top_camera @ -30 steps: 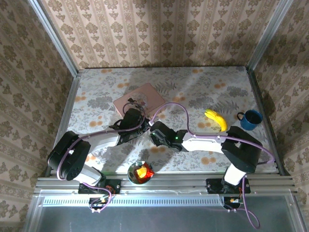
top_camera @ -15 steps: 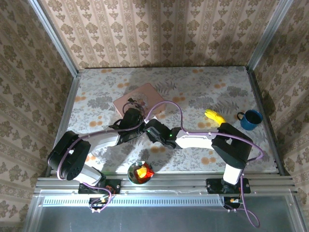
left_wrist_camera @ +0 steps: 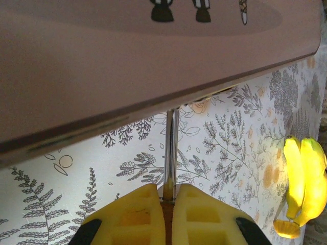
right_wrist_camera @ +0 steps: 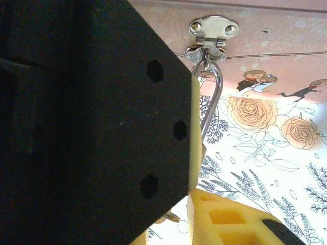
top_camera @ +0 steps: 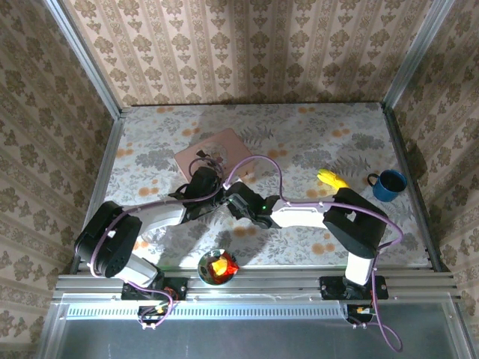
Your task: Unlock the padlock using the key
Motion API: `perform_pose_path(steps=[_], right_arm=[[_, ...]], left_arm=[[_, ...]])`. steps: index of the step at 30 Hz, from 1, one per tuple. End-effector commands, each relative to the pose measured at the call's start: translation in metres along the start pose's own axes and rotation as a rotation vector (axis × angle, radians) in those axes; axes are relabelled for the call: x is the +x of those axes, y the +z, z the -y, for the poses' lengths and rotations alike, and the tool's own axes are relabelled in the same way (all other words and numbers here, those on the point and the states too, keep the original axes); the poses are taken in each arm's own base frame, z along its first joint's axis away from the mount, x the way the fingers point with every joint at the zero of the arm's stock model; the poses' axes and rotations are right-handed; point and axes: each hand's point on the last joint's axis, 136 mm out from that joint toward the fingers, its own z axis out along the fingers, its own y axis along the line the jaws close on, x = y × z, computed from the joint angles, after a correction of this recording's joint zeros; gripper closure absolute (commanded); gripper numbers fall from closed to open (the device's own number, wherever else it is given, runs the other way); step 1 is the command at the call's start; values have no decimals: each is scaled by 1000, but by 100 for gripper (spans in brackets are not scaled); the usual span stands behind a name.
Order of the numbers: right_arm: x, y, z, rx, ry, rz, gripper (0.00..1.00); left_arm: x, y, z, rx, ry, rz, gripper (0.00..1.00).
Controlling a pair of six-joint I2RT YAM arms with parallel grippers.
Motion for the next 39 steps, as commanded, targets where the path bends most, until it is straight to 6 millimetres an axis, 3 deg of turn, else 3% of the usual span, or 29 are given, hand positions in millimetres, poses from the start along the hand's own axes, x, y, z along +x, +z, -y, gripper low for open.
perform_pose_path(steps=[1,9,17,27,33,39], right_arm=[[-1,10,3,-64,87,12,81],[-22,3,8,-304,370,58,100],[-36,-2,17,-482,642,68,100],[-35,1,24,-667,992,59,100],[-40,1,25,-737,1078,82,100],[-35,0,29,-696,1067,81,100]], left_arm=[[15,1,12,27,11,-68,100],[16,2,11,28,13,-73,100],[17,3,10,29,10,-74,100],[15,3,5,24,4,-65,100],[14,2,5,26,2,-62,100],[14,2,4,24,1,-59,100]])
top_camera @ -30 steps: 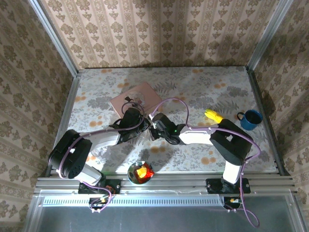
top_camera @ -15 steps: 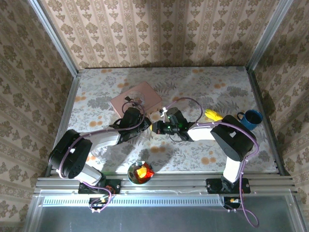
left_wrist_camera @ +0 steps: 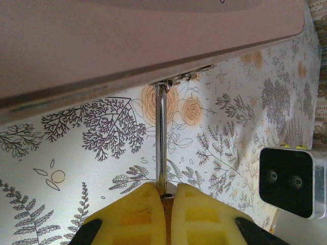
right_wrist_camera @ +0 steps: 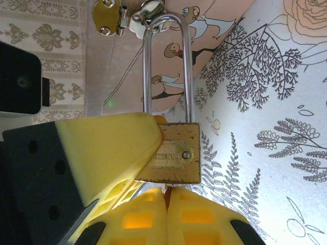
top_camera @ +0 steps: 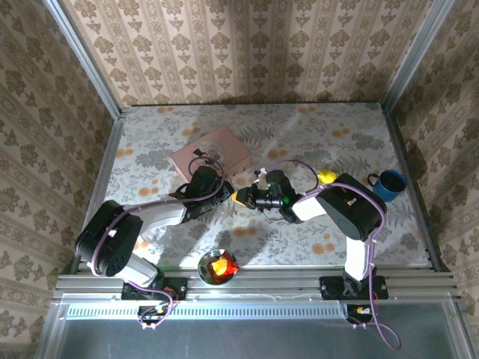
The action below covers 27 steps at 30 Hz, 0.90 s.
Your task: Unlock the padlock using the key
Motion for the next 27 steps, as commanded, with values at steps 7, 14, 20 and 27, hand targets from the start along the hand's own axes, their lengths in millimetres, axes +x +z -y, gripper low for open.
perform_pose_path(steps=[7,14,20,27], right_arm=[[-31,-29,-5,81,-60,165,67],[-33,-52,-4,209,-128,187,57],[-38,-68,-7,296,-205,206,52],[-40,-77,-10,342,-256,206,51]], left_arm=[[20,-2,-2,6,-6,-86,100],[19,-3,-2,11,-11,-83,100],[20,-2,-3,18,-18,-89,100],[28,6,-11,2,-6,-129,100]])
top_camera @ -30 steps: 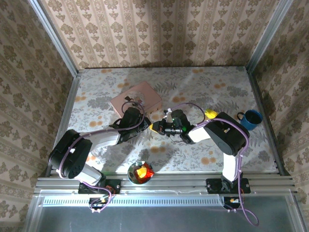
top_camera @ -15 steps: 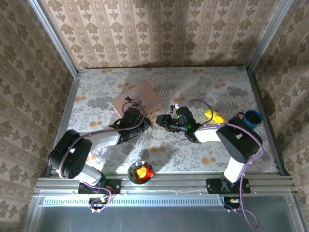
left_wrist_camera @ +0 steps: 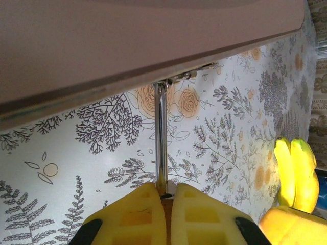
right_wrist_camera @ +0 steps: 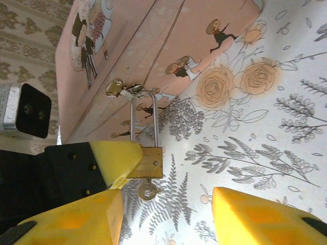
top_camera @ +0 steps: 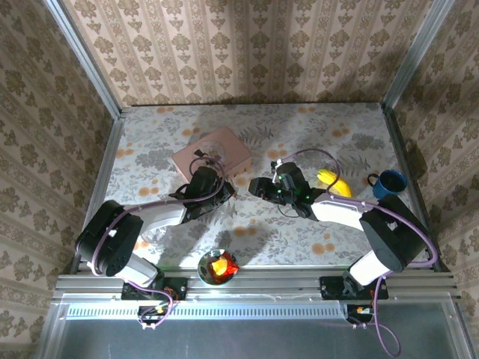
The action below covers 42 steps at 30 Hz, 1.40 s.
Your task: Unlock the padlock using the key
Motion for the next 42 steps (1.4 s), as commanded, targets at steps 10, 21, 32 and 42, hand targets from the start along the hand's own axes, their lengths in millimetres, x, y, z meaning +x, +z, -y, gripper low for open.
perform_pose_path(steps=[10,21,32,42], right_arm=[[-1,1,7,75,-74,-26,50],[3,23,14,94,-180,-79,51],[6,34,19,116,-251,-122,53],[17,38,27,211,-331,-183,46]], left_arm=[[42,18,-29,-49,-11,-167,80],[38,13,-23,-41,10,-147,60],[-3,-54,12,-53,178,42,5],[-61,-123,-24,-357,304,288,0]])
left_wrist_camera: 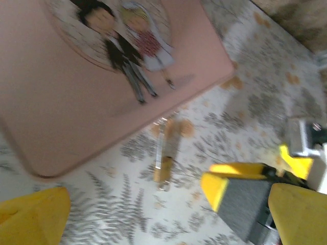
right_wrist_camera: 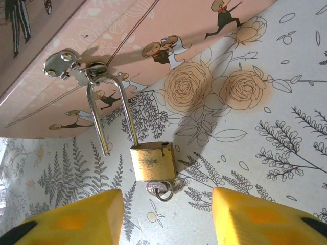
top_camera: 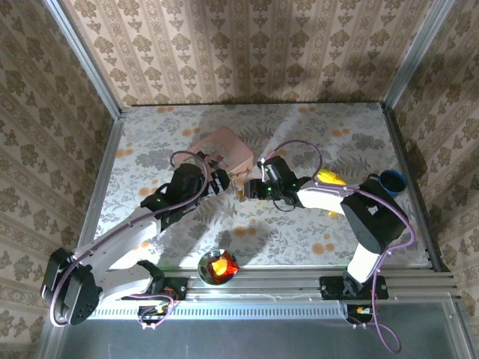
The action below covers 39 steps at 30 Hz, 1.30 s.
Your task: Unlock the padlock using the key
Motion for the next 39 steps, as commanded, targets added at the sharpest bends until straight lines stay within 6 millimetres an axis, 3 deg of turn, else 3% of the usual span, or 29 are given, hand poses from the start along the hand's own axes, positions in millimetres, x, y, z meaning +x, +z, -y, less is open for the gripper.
perform_pose_path(steps=[1,5,11,27,39], right_arm=[[10,2,3,90,-89,-47,43],[19,4,4,163,-156,-75,35],[26,8,5,230,-208,-95,32],[20,20,0,234,-239,-107,34],[17,48,-6,272,-329,-142,35]], left_arm=[[-14,-11,-61,-263,56,36,0],[-22,-6,-94,-325,-14,20,0],[-31,-2,-115,-371,-49,30,0],[-34,26,-120,-330,-74,15,0],[-34,42,-120,-332,-55,-12,0]])
